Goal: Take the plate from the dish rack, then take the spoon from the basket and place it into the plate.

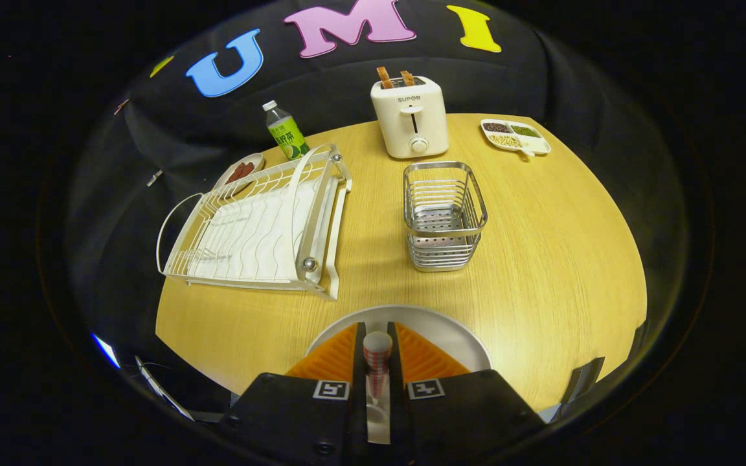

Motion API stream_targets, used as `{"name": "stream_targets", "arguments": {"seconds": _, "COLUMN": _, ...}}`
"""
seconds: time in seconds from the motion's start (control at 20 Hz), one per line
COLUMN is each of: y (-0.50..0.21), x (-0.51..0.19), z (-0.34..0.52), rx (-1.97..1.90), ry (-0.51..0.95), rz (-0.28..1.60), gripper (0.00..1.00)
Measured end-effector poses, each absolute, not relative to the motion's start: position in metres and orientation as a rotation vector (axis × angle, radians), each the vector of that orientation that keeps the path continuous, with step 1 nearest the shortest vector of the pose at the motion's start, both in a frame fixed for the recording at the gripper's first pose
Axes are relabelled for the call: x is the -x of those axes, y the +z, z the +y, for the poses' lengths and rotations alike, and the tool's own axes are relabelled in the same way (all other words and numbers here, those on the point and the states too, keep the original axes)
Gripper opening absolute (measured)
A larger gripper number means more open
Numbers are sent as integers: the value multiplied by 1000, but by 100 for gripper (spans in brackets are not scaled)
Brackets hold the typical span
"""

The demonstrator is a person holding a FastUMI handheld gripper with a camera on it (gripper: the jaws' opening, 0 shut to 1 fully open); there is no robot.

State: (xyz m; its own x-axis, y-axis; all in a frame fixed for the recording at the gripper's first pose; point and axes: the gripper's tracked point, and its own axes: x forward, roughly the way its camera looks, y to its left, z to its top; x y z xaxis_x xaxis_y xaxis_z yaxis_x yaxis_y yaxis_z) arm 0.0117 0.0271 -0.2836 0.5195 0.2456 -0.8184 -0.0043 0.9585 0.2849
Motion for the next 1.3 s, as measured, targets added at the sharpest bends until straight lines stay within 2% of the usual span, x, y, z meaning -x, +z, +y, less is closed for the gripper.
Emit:
{"name": "stream_targets", "arguments": {"seconds": 0.1, "y": -283, "x": -11, "z": 24, "rx": -244, "ry": 146, "rz": 1017, "gripper": 19}}
{"name": "stream_targets", "arguments": {"seconds": 0.15, "y": -281, "x": -10, "z": 24, "rx": -250, "ry": 153, "rz": 1010, "gripper": 26}}
{"name": "stream_targets", "arguments": {"seconds": 0.3, "y": -265, "x": -14, "z": 20, "rx": -238, "ry": 155, "rz": 960, "gripper": 100}}
{"name": "stream_targets", "arguments": {"seconds": 0.65, "y": -170, "x": -47, "z": -8, "rx": -188, "ry": 92, "rz": 664, "gripper": 99}}
{"name": "stream_targets", "arguments": {"seconds": 1.1, "y": -7, "x": -72, "z": -42, "rx": -105, "ry": 6, "rz": 282, "gripper": 98}}
{"name": "stream_targets", "arguments": {"seconds": 1.3, "y": 44, "x": -75, "z": -55, "rx": -132, "ry": -35, "rz": 191, "gripper": 98}}
